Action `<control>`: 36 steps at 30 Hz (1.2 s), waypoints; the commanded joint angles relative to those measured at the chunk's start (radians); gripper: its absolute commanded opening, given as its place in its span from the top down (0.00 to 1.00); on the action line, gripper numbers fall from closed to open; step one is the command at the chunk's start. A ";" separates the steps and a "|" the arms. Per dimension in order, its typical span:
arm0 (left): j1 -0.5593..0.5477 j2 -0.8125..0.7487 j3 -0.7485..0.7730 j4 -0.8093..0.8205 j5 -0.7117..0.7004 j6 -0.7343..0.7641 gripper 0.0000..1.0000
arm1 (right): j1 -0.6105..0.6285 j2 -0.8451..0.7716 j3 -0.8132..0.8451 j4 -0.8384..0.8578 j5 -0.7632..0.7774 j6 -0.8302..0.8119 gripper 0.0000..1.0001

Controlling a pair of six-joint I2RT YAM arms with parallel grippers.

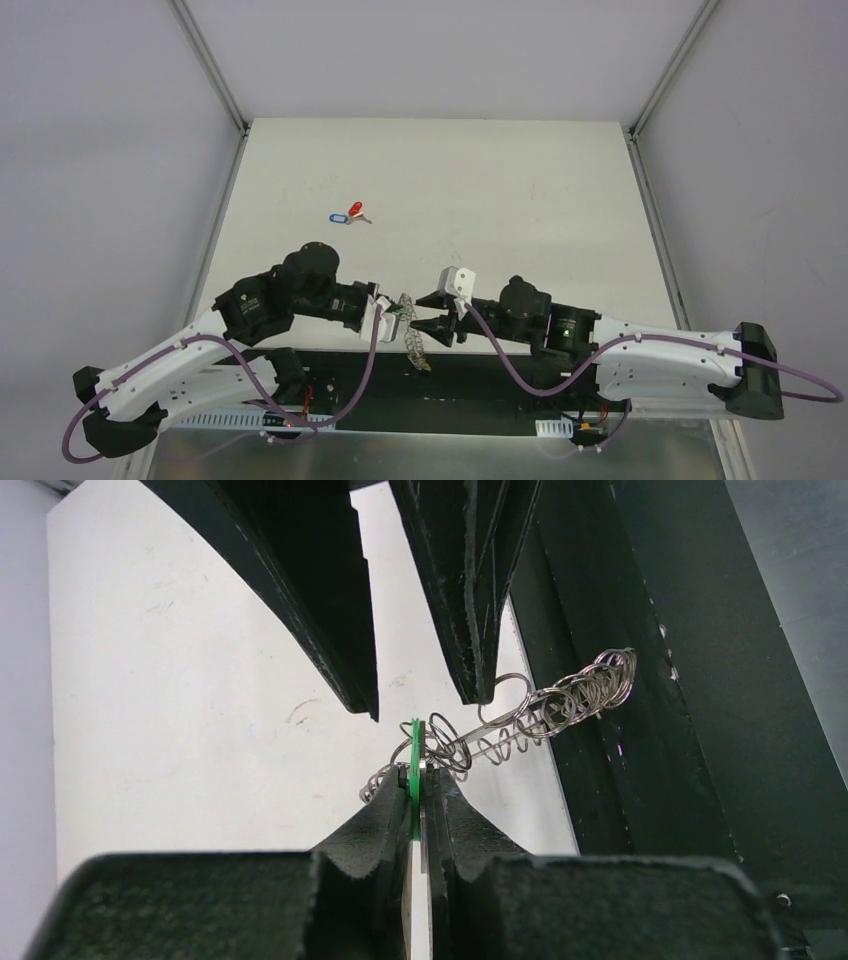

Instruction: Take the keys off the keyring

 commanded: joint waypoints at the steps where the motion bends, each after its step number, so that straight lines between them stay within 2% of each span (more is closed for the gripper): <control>1: -0.007 -0.025 0.000 0.066 0.065 0.033 1.00 | -0.015 0.015 0.053 0.005 -0.067 -0.013 0.54; 6: -0.007 -0.028 -0.001 0.066 0.084 0.038 1.00 | -0.022 0.044 0.073 0.007 -0.116 -0.017 0.57; 14: -0.007 -0.021 0.001 0.066 0.115 0.038 1.00 | -0.025 0.072 0.094 0.037 -0.201 -0.017 0.56; 25: -0.007 -0.035 -0.001 0.067 0.112 0.042 1.00 | -0.027 0.109 0.117 0.024 -0.260 -0.010 0.69; 30: -0.007 -0.045 -0.005 0.075 0.091 0.038 1.00 | -0.029 0.104 0.117 0.012 -0.266 -0.005 0.85; 33: -0.007 -0.050 -0.008 0.080 0.085 0.037 1.00 | -0.031 0.102 0.115 0.008 -0.260 0.004 1.00; 36: -0.007 -0.050 -0.009 0.084 0.080 0.035 1.00 | -0.031 0.103 0.115 0.009 -0.252 0.023 1.00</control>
